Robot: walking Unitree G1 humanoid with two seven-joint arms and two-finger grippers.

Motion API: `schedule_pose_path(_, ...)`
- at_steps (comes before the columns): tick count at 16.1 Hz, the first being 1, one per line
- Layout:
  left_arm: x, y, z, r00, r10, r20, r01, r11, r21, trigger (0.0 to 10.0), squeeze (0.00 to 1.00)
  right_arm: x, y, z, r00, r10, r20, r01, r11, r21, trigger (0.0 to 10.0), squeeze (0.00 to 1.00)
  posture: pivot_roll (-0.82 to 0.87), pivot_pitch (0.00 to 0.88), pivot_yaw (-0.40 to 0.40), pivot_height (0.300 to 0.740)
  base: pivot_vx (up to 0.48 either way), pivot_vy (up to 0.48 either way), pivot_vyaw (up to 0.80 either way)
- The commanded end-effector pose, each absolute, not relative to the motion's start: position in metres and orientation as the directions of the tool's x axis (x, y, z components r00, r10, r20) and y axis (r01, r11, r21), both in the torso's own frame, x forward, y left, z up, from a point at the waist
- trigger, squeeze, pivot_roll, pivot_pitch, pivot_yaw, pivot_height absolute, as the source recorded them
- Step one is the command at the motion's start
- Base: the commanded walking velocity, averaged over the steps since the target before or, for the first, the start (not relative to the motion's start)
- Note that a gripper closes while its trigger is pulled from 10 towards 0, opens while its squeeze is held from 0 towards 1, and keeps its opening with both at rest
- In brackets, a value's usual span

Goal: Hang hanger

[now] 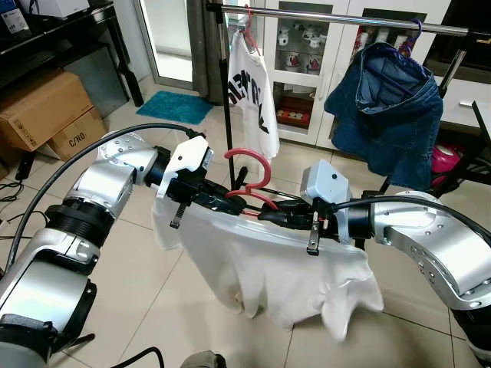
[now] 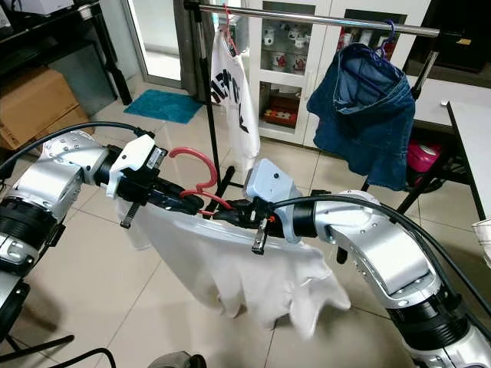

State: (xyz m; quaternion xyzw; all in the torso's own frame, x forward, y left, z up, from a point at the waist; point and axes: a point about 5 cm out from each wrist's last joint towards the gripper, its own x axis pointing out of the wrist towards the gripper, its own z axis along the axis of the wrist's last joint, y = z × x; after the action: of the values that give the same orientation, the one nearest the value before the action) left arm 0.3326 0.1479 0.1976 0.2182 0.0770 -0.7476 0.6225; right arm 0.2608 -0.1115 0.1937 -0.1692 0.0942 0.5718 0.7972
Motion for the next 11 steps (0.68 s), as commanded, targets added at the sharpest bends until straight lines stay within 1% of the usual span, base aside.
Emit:
schedule_pose_path(1,0.331,0.147,0.198,-0.141,-0.905,-0.402,0.965,-0.216,0.146,0.0,0.0,0.26,-0.106,0.21,0.303,0.913,-0.274,-0.948,0.259,-0.188,10.0,0.0,-0.14,0.0,0.107,0.74,0.0,0.0,0.0)
schedule_pose_path(2,0.33,0.147,0.198,-0.143,-0.907,-0.397,0.966,-0.215,0.142,0.0,0.0,0.26,-0.106,0.211,0.306,0.916,-0.259,-0.947,0.267,-0.176,10.0,0.15,-0.14,0.0,0.106,0.74,0.0,0.0,0.0)
schedule_pose_path(3,0.33,0.148,0.198,-0.142,-0.915,-0.379,0.969,-0.206,0.134,0.0,0.0,0.262,-0.107,0.213,0.32,0.917,-0.238,-0.944,0.286,-0.165,10.0,0.96,-0.14,0.0,0.108,0.74,0.0,0.0,0.0)
schedule_pose_path(4,0.33,0.148,0.198,-0.139,-0.923,-0.359,0.972,-0.196,0.127,0.0,0.0,0.262,-0.108,0.215,0.328,0.918,-0.223,-0.942,0.298,-0.156,10.0,1.0,-0.14,0.0,0.109,0.74,0.0,0.0,0.0)
schedule_pose_path(6,0.329,0.152,0.199,-0.13,-0.93,-0.344,0.976,-0.18,0.119,0.0,0.0,0.262,-0.11,0.216,0.342,0.916,-0.208,-0.936,0.314,-0.156,10.0,1.0,-0.14,0.0,0.108,0.74,0.0,0.0,0.0)
schedule_pose_path(8,0.33,0.155,0.198,-0.11,-0.939,-0.326,0.982,-0.154,0.112,0.0,0.0,0.263,-0.114,0.218,0.378,0.907,-0.184,-0.922,0.352,-0.159,10.0,1.0,-0.13,0.0,0.103,0.74,0.0,0.0,0.0)
schedule_pose_path(9,0.333,0.16,0.193,-0.04,-0.938,-0.344,0.989,-0.086,0.12,0.0,0.0,0.265,-0.123,0.223,0.469,0.874,-0.125,-0.879,0.447,-0.165,10.0,1.0,-0.13,0.0,0.101,0.74,0.0,0.0,0.0)
schedule_pose_path(10,0.337,0.163,0.188,0.027,-0.93,-0.366,0.99,-0.025,0.135,0.0,0.0,0.266,-0.129,0.225,0.523,0.847,-0.092,-0.848,0.507,-0.153,10.0,1.0,-0.13,0.0,0.104,0.74,0.0,0.0,0.0)
schedule_pose_path(11,0.339,0.164,0.185,0.066,-0.926,-0.372,0.99,0.013,0.143,0.0,0.0,0.266,-0.134,0.226,0.558,0.826,-0.08,-0.826,0.545,-0.144,10.0,1.0,-0.13,0.0,0.107,0.74,0.0,0.0,0.0)
